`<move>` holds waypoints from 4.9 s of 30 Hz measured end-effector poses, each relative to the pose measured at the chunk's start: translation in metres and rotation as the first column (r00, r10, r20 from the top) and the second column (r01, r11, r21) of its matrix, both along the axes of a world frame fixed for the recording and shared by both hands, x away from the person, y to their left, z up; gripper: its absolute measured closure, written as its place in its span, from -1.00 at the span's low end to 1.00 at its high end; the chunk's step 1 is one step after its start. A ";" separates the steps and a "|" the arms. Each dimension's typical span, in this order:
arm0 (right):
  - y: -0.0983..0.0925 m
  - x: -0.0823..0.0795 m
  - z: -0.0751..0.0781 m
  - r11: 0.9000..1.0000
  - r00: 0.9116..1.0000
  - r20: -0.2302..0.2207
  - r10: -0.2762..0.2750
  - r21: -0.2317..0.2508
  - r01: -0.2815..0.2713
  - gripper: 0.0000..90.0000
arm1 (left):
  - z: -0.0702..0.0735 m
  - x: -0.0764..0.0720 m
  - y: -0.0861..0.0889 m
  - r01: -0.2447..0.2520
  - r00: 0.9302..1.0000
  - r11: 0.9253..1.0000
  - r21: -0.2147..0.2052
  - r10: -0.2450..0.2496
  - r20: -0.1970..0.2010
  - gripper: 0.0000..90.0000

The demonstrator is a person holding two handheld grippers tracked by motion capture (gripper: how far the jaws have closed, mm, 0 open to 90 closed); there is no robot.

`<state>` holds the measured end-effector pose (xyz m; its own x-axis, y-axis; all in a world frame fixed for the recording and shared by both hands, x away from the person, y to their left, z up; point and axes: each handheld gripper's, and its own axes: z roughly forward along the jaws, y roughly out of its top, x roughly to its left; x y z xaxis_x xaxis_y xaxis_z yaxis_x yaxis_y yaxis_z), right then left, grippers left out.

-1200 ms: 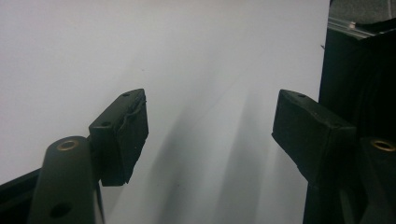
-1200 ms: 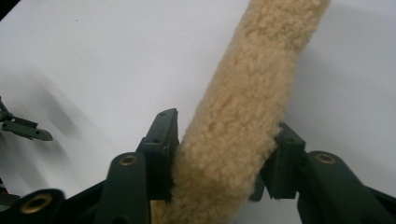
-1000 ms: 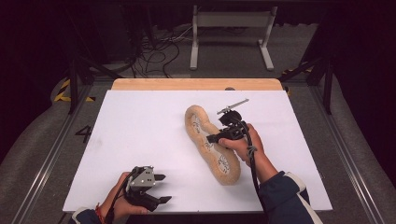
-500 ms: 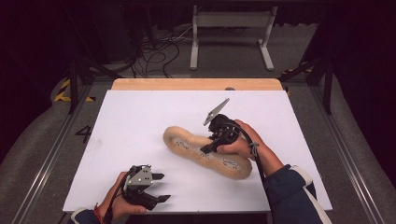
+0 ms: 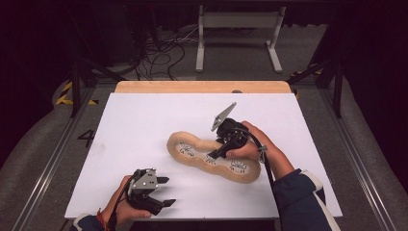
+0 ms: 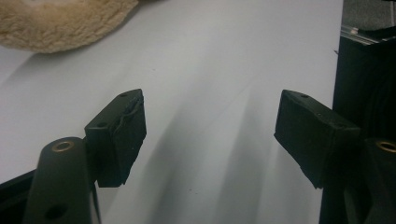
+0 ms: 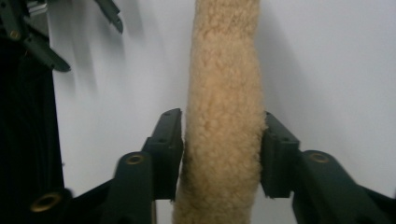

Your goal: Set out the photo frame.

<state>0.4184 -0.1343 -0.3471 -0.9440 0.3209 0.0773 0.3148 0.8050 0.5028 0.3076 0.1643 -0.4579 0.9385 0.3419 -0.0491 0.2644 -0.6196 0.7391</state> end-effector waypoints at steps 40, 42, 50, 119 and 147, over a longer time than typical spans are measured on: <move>-0.129 -0.116 -0.047 0.810 0.821 0.193 -0.538 0.389 0.439 -0.12 | 0.025 0.101 -0.005 -0.213 0.970 0.964 -0.162 0.228 0.079 -0.37; -0.127 -0.119 -0.057 0.806 0.821 0.172 -0.544 0.381 0.454 -0.09 | 0.024 0.102 -0.008 -0.194 0.974 0.970 -0.146 0.208 0.090 -0.27; -0.120 -0.116 -0.079 0.761 0.793 0.121 -0.597 0.397 0.513 0.21 | 0.020 0.105 -0.010 -0.215 0.968 0.968 -0.132 0.228 0.100 0.12; -0.118 -0.071 -0.076 0.818 0.778 0.282 -0.561 0.336 0.468 0.02 | 0.020 0.068 0.001 -0.205 0.964 0.974 -0.100 0.219 0.154 0.30; -0.126 -0.078 -0.068 0.822 0.767 0.313 -0.560 0.325 0.467 -0.43 | 0.023 0.059 0.015 -0.235 0.954 0.970 -0.064 0.243 0.178 -0.39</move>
<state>0.3399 -0.2603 -0.4153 -0.6084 0.7841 -0.1224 0.3966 0.4340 0.8089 0.3667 0.1792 -0.4352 0.8238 0.5586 0.0969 0.2589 -0.5226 0.8123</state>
